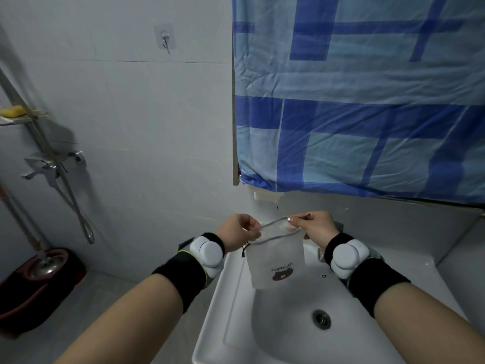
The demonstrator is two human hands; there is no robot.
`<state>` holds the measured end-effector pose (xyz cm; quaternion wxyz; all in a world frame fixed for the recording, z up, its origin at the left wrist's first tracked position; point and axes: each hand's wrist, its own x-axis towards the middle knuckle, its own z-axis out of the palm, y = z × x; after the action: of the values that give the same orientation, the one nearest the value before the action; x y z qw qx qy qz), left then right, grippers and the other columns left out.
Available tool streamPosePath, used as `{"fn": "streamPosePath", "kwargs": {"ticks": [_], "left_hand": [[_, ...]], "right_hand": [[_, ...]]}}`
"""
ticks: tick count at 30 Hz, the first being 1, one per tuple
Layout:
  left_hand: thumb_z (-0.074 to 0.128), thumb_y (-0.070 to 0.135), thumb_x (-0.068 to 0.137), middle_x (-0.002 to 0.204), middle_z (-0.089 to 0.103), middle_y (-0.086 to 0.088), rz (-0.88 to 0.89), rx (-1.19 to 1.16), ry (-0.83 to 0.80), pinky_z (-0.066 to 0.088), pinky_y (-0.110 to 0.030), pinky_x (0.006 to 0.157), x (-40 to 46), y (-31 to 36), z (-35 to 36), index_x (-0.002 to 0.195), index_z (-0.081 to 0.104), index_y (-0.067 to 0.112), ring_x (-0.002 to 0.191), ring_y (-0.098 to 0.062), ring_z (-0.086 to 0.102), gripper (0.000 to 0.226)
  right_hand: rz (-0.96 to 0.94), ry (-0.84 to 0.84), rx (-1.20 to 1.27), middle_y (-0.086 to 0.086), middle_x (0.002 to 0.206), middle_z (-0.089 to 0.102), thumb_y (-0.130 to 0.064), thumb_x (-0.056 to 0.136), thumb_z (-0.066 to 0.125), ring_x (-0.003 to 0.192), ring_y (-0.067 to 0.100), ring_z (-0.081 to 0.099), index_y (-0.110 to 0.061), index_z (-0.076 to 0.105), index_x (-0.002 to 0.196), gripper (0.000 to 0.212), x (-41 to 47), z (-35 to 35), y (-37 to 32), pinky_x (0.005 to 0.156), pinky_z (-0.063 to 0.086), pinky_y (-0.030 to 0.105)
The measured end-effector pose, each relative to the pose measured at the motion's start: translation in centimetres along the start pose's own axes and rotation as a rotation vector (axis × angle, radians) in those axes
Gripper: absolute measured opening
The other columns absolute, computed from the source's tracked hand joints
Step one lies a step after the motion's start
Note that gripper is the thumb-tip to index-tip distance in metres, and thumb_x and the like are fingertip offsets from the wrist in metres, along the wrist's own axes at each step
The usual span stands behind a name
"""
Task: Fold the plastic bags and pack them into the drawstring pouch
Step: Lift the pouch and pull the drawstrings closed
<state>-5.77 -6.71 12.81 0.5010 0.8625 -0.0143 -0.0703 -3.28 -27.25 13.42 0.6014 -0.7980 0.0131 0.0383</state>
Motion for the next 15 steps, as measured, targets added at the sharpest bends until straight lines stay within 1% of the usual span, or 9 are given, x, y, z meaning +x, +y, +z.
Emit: {"fn": "streamPosePath", "kwargs": {"ticks": [3, 6, 8, 10, 13, 15], "left_hand": [[0.07, 0.017, 0.082, 0.07, 0.061, -0.003, 0.019, -0.014, 0.068, 0.04, -0.023, 0.061, 0.1, -0.2, -0.3, 0.067, 0.064, 0.022, 0.06, -0.012, 0.048, 0.016], [0.071, 0.017, 0.082, 0.072, 0.063, -0.009, 0.015, -0.041, 0.065, 0.04, -0.029, 0.064, 0.3, -0.4, -0.6, 0.065, 0.068, 0.021, 0.066, -0.018, 0.048, 0.017], [0.07, 0.018, 0.083, 0.068, 0.061, -0.005, -0.007, -0.019, 0.036, 0.04, -0.023, 0.061, 0.3, -0.3, -0.8, 0.073, 0.071, 0.015, 0.063, -0.014, 0.047, 0.011], [0.068, 0.023, 0.084, 0.061, 0.057, 0.002, -0.056, 0.001, 0.019, 0.04, -0.019, 0.054, 0.2, -0.3, -1.0, 0.074, 0.068, 0.015, 0.056, -0.009, 0.046, 0.013], [0.066, 0.028, 0.084, 0.061, 0.06, 0.002, -0.135, -0.009, 0.025, 0.046, -0.019, 0.051, 0.0, -0.5, -1.2, 0.069, 0.059, 0.016, 0.055, -0.008, 0.055, 0.021], [0.068, 0.026, 0.084, 0.061, 0.062, 0.0, -0.157, -0.093, 0.02, 0.05, -0.02, 0.053, -0.2, -0.7, -1.4, 0.069, 0.059, 0.013, 0.051, -0.008, 0.059, 0.022]], "right_hand": [[0.02, 0.028, -0.028, 0.002, 0.071, 0.064, -0.014, 0.081, 0.07, 0.068, 0.011, 0.054, -0.005, 0.073, 0.09, 0.013, 0.1, -0.4, 0.0, 0.059, 0.046, 0.024], [0.037, 0.036, -0.051, 0.0, 0.069, 0.062, -0.014, 0.08, 0.072, 0.063, 0.01, 0.051, -0.004, 0.072, 0.093, 0.017, 0.2, -0.5, 0.0, 0.059, 0.046, 0.023], [0.038, 0.045, -0.055, -0.001, 0.067, 0.061, -0.015, 0.079, 0.072, 0.062, 0.01, 0.051, -0.003, 0.072, 0.094, 0.019, 0.2, -0.5, 0.1, 0.057, 0.045, 0.022], [0.038, 0.056, -0.055, -0.001, 0.066, 0.06, -0.015, 0.08, 0.072, 0.06, 0.01, 0.05, -0.003, 0.072, 0.095, 0.019, 0.2, -0.5, 0.1, 0.055, 0.045, 0.02], [0.037, 0.073, -0.061, 0.0, 0.065, 0.06, -0.016, 0.081, 0.071, 0.059, 0.01, 0.05, -0.005, 0.072, 0.092, 0.015, -0.1, -0.9, -0.1, 0.05, 0.044, 0.016], [0.041, 0.088, -0.049, 0.002, 0.064, 0.06, -0.015, 0.08, 0.071, 0.058, 0.012, 0.05, -0.004, 0.072, 0.091, 0.016, -0.1, -1.1, -0.1, 0.054, 0.043, 0.02]]}}
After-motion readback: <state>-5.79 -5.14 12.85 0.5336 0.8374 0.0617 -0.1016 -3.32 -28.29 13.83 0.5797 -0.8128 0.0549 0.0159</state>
